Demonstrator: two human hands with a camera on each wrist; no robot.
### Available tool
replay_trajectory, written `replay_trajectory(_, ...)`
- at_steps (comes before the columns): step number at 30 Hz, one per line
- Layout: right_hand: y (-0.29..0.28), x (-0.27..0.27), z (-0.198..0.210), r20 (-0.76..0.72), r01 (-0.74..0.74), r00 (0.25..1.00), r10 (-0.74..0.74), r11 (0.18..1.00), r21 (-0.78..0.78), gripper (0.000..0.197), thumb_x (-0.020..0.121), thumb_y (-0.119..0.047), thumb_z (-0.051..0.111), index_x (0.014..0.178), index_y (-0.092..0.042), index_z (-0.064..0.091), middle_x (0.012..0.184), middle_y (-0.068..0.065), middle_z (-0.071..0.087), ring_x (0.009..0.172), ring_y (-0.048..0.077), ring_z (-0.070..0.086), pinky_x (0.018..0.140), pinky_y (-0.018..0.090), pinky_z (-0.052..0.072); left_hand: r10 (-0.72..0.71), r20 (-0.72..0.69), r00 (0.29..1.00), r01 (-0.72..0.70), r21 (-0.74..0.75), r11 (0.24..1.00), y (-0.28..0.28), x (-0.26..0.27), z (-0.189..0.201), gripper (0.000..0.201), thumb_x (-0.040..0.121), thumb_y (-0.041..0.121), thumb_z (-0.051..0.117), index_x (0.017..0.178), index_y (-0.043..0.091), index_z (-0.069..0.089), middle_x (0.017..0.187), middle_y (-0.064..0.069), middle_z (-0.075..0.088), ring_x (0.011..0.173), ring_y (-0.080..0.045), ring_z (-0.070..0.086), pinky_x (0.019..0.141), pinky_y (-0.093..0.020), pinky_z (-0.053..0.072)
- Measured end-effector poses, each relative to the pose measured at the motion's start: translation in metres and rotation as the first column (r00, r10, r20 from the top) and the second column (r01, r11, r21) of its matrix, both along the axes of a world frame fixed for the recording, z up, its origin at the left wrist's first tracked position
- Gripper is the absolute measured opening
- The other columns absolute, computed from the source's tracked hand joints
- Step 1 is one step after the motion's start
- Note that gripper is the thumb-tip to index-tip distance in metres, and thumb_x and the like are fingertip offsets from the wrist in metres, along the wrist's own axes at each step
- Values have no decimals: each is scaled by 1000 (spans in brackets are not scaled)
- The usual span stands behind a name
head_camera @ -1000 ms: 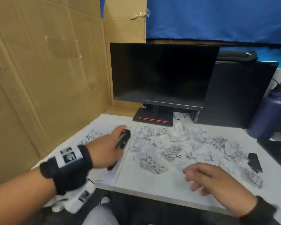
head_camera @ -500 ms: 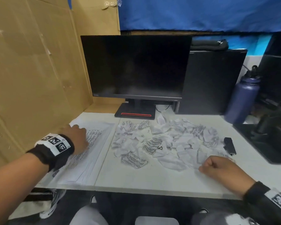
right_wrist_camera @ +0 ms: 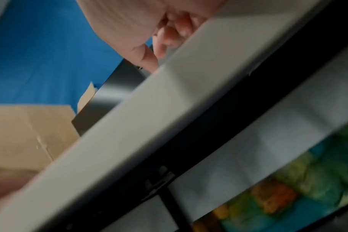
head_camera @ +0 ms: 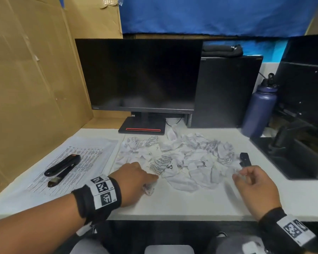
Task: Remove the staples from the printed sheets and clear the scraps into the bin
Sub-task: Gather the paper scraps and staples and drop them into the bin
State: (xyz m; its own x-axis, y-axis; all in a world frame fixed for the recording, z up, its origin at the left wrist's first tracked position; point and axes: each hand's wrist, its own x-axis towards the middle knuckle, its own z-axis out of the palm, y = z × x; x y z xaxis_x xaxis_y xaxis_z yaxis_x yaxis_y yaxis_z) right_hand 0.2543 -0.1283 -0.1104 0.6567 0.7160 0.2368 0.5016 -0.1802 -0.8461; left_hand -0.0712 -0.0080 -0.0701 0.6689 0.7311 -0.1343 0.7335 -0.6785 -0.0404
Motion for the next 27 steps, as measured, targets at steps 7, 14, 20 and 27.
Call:
replay_trajectory(7,6,20,-9,151,-11,987,54,963,-269,50,81,-38,74,127,-38,54,122,4,43,125,28,39,108,40,34,276,395,876,-244,-130,961,18,-12,28,32,103,14,41,120,29,63,114,6,64,101,-18,60,84,-29,46)
replay_trajectory(14,15,19,-11,200,63,980,3,945,-321,56,82,-32,70,134,-38,52,143,3,29,135,33,28,113,43,30,608,383,696,-535,-288,794,72,-31,36,51,86,59,66,117,27,42,113,1,58,100,-22,59,77,-31,45)
replay_trajectory(20,19,17,-16,255,-23,962,99,958,-287,21,87,-15,60,81,-36,59,105,5,63,97,29,56,90,39,46,509,5,861,-503,-138,853,71,-21,15,82,72,65,74,142,31,48,142,4,56,125,-22,55,103,-34,46)
replay_trajectory(27,14,18,-15,129,-59,989,79,986,-156,23,93,-22,62,112,-33,55,101,0,60,90,22,58,84,31,41,438,-43,898,-440,-77,894,63,1,18,37,89,34,57,125,24,63,130,1,63,115,-22,59,85,-26,45)
